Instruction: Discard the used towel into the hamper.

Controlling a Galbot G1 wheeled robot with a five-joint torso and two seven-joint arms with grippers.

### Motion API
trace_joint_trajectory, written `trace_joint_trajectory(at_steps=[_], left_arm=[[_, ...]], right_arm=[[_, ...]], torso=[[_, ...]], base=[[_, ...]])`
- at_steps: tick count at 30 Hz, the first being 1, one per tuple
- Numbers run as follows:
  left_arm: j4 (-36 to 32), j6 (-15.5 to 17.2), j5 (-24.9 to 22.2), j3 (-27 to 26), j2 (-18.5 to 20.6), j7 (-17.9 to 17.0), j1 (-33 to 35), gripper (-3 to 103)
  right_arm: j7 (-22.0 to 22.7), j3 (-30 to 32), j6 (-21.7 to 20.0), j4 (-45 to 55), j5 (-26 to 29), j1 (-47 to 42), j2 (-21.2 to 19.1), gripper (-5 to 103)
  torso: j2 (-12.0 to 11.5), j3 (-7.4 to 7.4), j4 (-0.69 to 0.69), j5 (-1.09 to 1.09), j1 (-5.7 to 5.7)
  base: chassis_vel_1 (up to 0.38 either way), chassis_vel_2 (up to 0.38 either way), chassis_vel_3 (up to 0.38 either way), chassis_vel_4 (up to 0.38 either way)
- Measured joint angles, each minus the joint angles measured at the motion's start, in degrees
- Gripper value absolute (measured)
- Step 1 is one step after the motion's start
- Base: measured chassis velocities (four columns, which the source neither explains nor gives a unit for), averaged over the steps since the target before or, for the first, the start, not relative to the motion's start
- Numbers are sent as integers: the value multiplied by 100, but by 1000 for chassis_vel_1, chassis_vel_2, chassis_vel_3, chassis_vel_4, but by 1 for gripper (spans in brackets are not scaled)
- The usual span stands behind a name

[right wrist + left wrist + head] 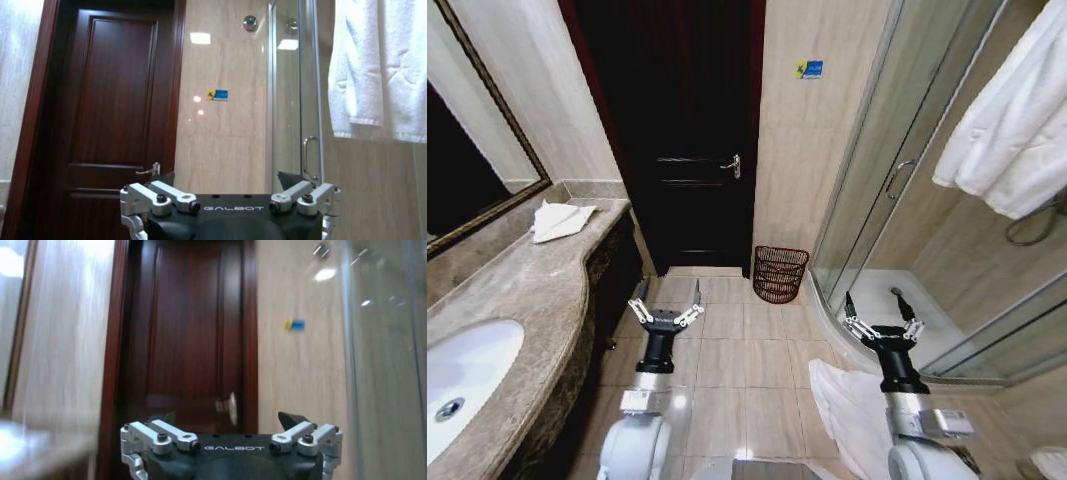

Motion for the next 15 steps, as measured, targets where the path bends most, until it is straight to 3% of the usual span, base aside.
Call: trace_joint_trajectory(at_steps=[6,15], left_arm=[[-162,679,-382,13,0,-263,157,100],[-586,738,-664,-73,0,-220,383,100]], right_arm=[[151,55,16,-29,103,10,0,100],[39,138,-73,124,536,70,-34,100]], torso=[[0,0,0,0,0],[0,0,0,-1,0]], base=[[0,0,0,0],[0,0,0,0]])
